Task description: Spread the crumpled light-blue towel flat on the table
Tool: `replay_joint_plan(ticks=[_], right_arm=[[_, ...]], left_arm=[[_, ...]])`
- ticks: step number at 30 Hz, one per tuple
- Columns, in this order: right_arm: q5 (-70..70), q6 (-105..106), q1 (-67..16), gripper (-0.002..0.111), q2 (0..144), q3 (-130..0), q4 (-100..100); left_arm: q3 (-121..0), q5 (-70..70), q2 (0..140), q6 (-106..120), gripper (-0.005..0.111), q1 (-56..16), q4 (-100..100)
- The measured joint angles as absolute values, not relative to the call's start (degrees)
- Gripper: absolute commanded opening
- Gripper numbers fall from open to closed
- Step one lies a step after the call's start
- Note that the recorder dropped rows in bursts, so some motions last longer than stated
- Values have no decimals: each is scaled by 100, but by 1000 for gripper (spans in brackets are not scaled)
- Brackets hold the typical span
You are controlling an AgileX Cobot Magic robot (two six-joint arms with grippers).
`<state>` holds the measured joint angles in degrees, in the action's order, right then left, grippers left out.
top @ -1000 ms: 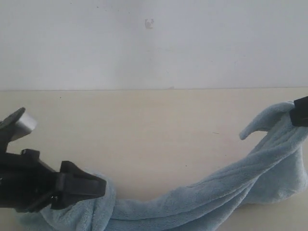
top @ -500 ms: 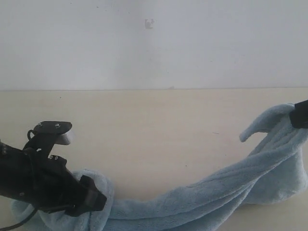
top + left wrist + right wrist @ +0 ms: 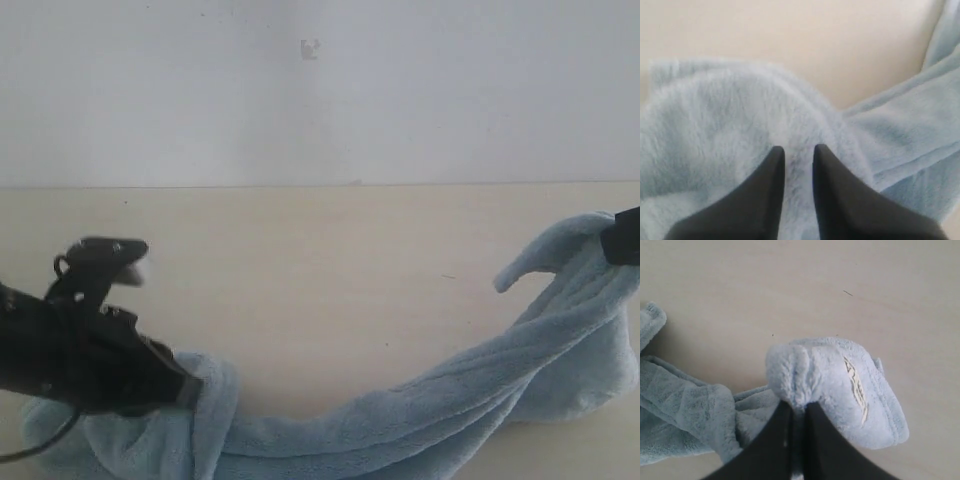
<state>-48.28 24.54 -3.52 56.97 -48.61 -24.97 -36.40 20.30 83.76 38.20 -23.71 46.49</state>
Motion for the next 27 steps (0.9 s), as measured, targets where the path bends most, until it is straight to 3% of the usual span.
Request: replay_joint_plan(ticks=[8, 12, 16, 27], right_arm=[[-4060, 2476, -352, 0, 5677, -4849, -2486], [-4032, 2455, -352, 0, 5663, -4868, -2486], [-4091, 2450, -352, 0, 5567, -4884, -2486], [-4339, 2441, -352, 0, 5413, -4896, -2486]], left_arm=[[-4895, 1789, 6151, 3798, 21, -2371, 4556], [-5150, 2338, 5698, 3442, 40, -2371, 4204], [-4795, 2888, 5882, 2422, 68, -2375, 3185], [-4316, 2772, 8071, 1891, 68, -2828, 2990]])
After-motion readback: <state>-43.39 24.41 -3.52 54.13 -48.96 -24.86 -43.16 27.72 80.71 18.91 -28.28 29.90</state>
